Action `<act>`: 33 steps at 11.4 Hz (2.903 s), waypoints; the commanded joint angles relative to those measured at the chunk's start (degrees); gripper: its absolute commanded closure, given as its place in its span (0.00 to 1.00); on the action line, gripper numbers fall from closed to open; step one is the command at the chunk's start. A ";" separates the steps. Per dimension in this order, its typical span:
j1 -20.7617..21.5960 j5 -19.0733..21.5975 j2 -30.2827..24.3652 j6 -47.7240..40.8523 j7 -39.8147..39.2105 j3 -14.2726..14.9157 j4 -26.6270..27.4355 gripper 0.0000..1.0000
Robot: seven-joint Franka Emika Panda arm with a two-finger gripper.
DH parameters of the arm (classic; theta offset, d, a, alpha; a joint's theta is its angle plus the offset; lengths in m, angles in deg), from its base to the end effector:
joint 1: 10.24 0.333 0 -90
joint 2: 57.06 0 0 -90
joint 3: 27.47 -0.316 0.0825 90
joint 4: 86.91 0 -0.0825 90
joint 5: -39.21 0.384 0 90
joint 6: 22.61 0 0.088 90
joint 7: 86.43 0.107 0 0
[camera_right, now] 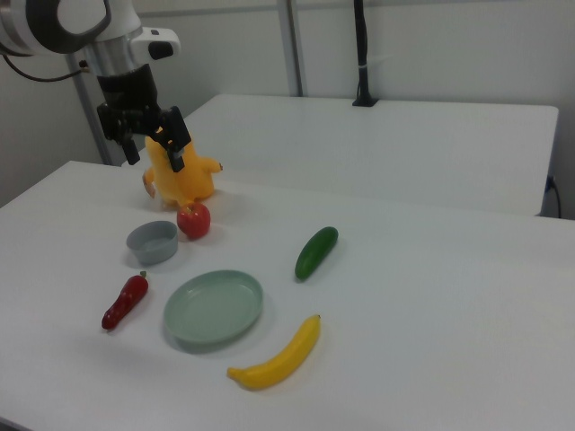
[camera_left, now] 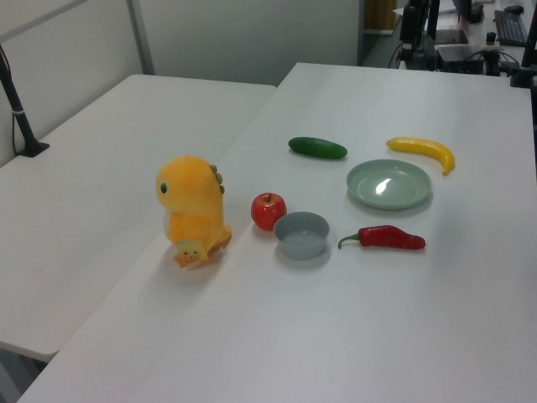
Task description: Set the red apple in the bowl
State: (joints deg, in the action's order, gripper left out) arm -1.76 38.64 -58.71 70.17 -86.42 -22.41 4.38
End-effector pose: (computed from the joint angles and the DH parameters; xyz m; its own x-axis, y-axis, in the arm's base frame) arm 0.5497 0.0311 0.6341 0.9967 0.0598 0.0547 0.0595 -0.9982 0.0074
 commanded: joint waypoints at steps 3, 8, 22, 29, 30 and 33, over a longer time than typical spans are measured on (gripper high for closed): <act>0.32 1.01 -1.42 1.43 -1.25 0.13 1.78 0.00; 0.40 1.01 -1.42 1.52 -1.25 0.13 1.87 0.00; 0.67 0.66 13.06 9.59 5.52 0.13 -6.56 0.00; 0.84 0.75 23.44 21.45 9.91 -3.12 -12.54 0.00; 2.06 0.75 25.01 23.21 10.96 -3.13 -12.63 0.00; 3.65 0.57 27.40 29.80 16.41 -3.91 -12.54 0.00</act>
State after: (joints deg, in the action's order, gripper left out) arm 0.25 38.65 -33.58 96.19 -73.65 -26.14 -6.63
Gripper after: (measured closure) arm 0.000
